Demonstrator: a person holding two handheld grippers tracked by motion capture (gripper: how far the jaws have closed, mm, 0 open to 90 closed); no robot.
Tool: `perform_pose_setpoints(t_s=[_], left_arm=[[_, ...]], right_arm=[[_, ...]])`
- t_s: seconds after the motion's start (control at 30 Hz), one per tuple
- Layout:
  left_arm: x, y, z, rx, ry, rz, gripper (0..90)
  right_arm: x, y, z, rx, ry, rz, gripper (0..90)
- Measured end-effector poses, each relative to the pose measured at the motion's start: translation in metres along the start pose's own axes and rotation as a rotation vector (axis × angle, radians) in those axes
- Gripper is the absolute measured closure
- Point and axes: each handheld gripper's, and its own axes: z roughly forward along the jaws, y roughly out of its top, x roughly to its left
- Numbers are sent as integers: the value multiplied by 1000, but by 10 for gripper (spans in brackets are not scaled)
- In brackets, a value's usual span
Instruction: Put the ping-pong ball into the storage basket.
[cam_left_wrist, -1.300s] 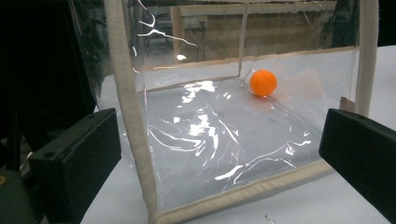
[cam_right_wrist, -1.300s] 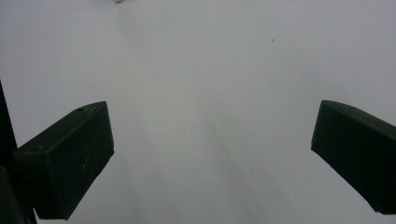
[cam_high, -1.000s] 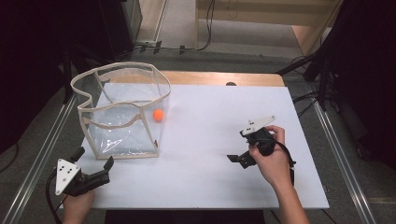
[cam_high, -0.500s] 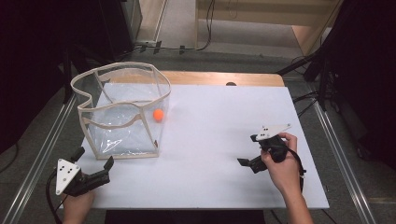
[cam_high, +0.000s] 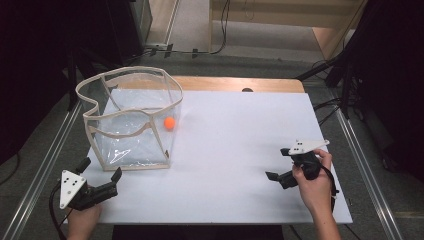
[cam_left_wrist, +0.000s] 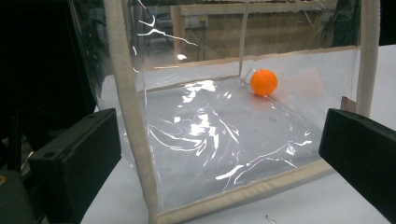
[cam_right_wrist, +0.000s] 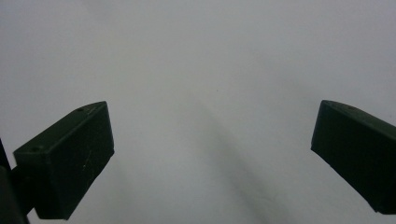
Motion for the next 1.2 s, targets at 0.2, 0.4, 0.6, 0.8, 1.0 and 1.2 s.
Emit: perform_pose_setpoints(t_s=[0.2,0.4,0.6,0.8,1.0,1.2], left_arm=[[0,0,0,3,2,3,0],[-1,0,0,2,1,5,0],[-1,0,0,1,2,6,0],[-1,0,0,2,3,7,0],[-1,0,0,3,5,9,0],[-1,0,1,1,2,8,0]], right_arm=[[-5,-14,-5,-38,-2,31,0],[-8,-28,-7,-66,-8,53,0],[-11,-43,-12,-117,-24,90,0],[-13,-52,-17,-143,-31,94,0],[-18,-64,-23,-191,-23,100,0],[-24,-77,-27,-239,-25,117,0]])
